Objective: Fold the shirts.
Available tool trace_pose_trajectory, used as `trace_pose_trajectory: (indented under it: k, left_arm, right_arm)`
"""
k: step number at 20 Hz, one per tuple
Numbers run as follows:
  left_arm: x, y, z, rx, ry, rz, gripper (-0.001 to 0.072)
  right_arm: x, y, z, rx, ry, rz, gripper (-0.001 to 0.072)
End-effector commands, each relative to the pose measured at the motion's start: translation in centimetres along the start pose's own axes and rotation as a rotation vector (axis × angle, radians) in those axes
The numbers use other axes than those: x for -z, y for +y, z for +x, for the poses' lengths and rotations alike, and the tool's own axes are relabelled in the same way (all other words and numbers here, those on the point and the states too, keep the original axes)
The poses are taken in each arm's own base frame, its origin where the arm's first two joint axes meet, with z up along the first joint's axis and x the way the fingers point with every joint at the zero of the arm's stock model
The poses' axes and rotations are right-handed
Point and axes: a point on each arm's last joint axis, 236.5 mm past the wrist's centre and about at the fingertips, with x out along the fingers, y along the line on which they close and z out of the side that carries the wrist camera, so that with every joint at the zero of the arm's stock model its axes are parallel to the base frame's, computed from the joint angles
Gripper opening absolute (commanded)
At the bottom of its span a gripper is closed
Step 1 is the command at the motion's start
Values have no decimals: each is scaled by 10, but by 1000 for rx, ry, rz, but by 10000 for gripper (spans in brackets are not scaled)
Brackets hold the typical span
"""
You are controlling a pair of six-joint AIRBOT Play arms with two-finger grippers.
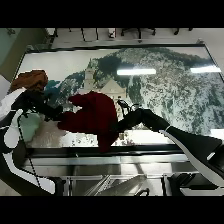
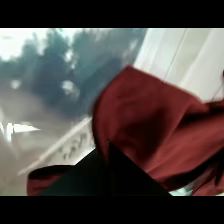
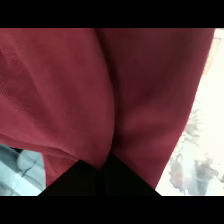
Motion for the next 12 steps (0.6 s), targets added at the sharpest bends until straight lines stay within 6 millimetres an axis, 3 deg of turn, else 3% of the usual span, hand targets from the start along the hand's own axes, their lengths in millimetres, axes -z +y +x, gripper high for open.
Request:
trace_pose_trajectory:
  k: [1, 2, 4, 5, 6, 7, 9, 10, 11, 12]
  left_arm:
    - [16, -16, -13, 15, 47, 69, 9]
    - [13, -26, -23, 30, 9, 82, 9]
    - [4, -73, -64, 149, -130, 149, 8]
    - [-1, -105, -95, 216, -220, 193, 9]
    - [-1, -143, -138, 286, -335, 260, 9]
    - [4, -182, -188, 345, -464, 339, 8]
    - [37, -256, -306, 400, -807, 499, 9]
    - [68, -286, -370, 394, -1007, 550, 8]
    - [109, -311, -427, 394, -1196, 600, 9]
    - [152, -330, -471, 390, -1356, 640, 9]
  right_arm:
    - [0, 8, 0, -31, 5, -10, 28]
    - [-5, 15, -4, -45, -9, -14, 28]
    - [-30, 46, -35, -110, -91, -54, 27]
    - [-47, 67, -68, -150, -155, -97, 27]
    - [-65, 89, -112, -191, -238, -156, 27]
    - [-83, 115, -173, -236, -360, -209, 27]
    - [-102, 161, -327, -313, -716, -312, 27]
    - [-95, 179, -410, -342, -922, -356, 27]
    - [-73, 193, -492, -366, -1137, -399, 27]
    - [-40, 201, -560, -377, -1329, -432, 28]
